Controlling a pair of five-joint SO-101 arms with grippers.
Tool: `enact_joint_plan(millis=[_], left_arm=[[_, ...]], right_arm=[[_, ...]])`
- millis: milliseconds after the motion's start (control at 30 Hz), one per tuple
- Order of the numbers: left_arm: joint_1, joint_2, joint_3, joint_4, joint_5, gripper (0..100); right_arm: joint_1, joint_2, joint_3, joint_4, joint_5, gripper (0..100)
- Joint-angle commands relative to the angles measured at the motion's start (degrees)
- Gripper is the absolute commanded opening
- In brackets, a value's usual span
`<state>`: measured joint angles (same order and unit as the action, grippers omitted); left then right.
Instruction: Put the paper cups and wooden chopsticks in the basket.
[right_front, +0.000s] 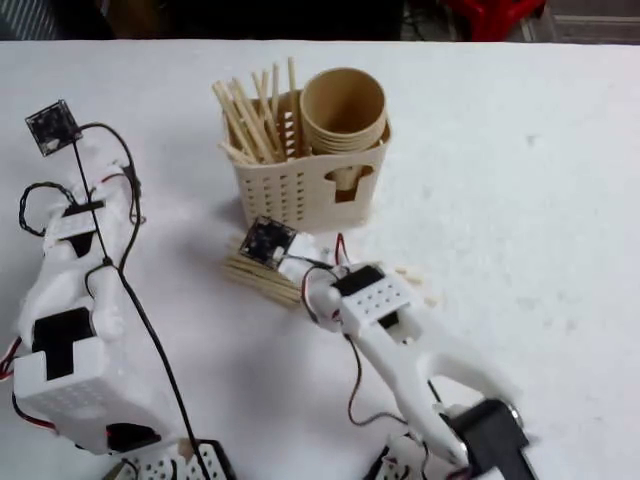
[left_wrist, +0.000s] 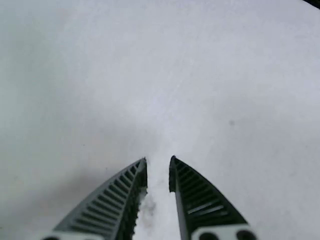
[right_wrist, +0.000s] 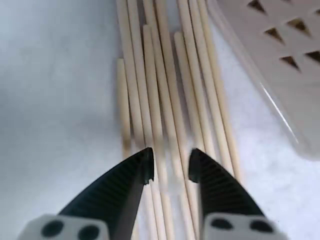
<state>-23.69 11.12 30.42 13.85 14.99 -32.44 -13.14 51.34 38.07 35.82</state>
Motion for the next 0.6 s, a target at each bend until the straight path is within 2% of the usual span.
enact_joint_plan(millis=[0, 167, 300, 467, 567], left_arm=[[0.6, -0.9, -1.8, 0.4, -0.4, 9], [0.6, -0.9, -1.8, 0.4, -0.4, 9], [0.6, -0.9, -1.8, 0.4, -0.4, 9], [0.6, -0.9, -1.9, 0.4, -0.4, 9], [0.6, -0.9, -2.0, 0.4, -0.4, 9]], right_arm=[[1.5, 5.0, -4.6, -1.2, 0.7, 17.6], [-1.6, 10.8, -6.3, 0.6, 4.6, 9.5], [-2.7, 8.8, -6.8, 3.0, 4.6, 1.3], [-1.4, 3.6, -4.7, 3.0, 4.4, 1.5], [-1.3, -0.4, -3.5, 3.0, 1.2, 1.5]])
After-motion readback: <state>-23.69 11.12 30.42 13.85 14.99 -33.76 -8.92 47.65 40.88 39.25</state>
